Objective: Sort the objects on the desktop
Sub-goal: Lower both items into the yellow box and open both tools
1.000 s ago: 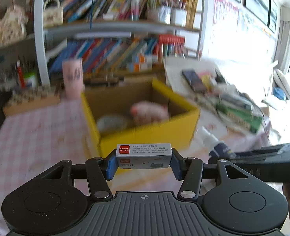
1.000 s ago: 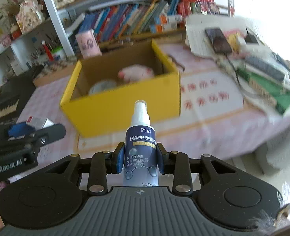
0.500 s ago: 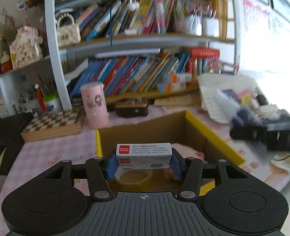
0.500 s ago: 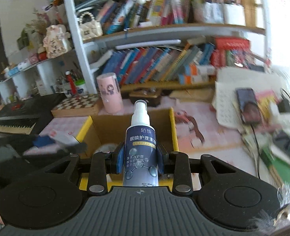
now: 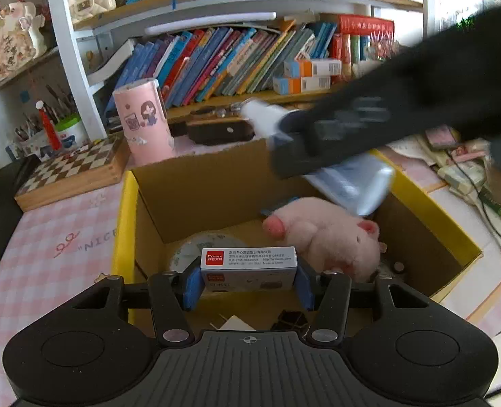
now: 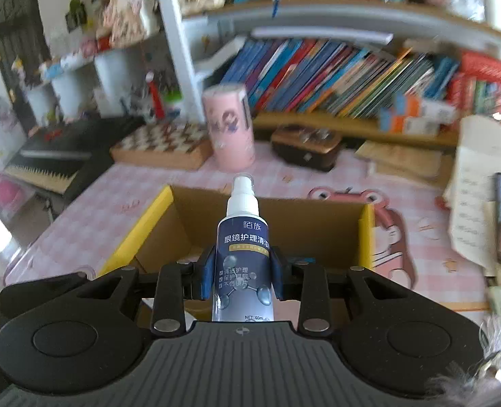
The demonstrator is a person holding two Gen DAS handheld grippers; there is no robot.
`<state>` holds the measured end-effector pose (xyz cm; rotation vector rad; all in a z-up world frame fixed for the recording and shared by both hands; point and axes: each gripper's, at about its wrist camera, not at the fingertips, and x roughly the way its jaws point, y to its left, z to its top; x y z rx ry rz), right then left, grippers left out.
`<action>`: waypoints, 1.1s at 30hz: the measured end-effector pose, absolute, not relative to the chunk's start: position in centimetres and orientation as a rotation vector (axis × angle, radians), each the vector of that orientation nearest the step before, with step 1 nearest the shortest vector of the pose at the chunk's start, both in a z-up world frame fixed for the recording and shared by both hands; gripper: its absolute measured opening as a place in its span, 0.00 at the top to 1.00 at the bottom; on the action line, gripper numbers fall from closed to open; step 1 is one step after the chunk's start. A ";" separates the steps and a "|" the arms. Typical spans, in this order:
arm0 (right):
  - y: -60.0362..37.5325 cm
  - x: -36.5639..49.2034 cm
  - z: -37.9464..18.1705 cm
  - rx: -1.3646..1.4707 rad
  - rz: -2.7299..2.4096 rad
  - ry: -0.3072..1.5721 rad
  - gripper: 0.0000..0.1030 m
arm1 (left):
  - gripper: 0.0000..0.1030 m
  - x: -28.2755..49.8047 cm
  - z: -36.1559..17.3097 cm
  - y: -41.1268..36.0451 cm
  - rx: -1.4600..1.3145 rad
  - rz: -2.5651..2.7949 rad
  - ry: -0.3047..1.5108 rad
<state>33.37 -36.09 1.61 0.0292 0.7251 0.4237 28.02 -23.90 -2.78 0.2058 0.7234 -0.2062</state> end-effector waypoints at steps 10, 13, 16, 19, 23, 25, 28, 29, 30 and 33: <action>-32.9 38.6 -1.5 -0.007 0.511 0.913 0.71 | 0.28 23.9 -1.6 -24.4 0.310 -0.141 0.510; -32.1 39.2 -1.6 -0.010 0.511 0.930 0.71 | 0.28 22.8 -0.7 -23.4 0.274 -0.095 0.483; -31.3 39.7 -1.8 -0.035 0.504 0.932 0.71 | 0.28 22.0 0.2 -21.4 0.173 -0.063 0.484; -30.5 39.7 -2.0 -0.076 0.479 0.928 0.69 | 0.27 20.5 1.1 -19.4 0.085 -0.026 0.469; -30.3 38.5 -0.9 -0.104 0.409 0.855 0.41 | 0.18 18.5 2.1 -16.8 0.030 0.014 0.433; -30.2 37.2 -0.1 -0.120 0.400 0.838 0.41 | 0.17 17.5 2.2 -15.7 0.040 0.020 0.422; -30.0 34.3 1.1 -0.137 0.393 0.783 0.40 | 0.16 16.0 2.2 -14.5 0.053 0.024 0.424; -29.9 33.0 1.5 -0.142 0.391 0.756 0.39 | 0.15 15.6 2.3 -14.2 0.051 0.024 0.421; -29.9 31.7 2.0 -0.140 0.386 0.728 0.38 | 0.13 15.0 2.5 -13.7 0.047 0.025 0.413; -29.9 28.2 3.3 -0.113 0.356 0.665 0.33 | 0.07 13.4 3.0 -12.5 0.045 0.031 0.376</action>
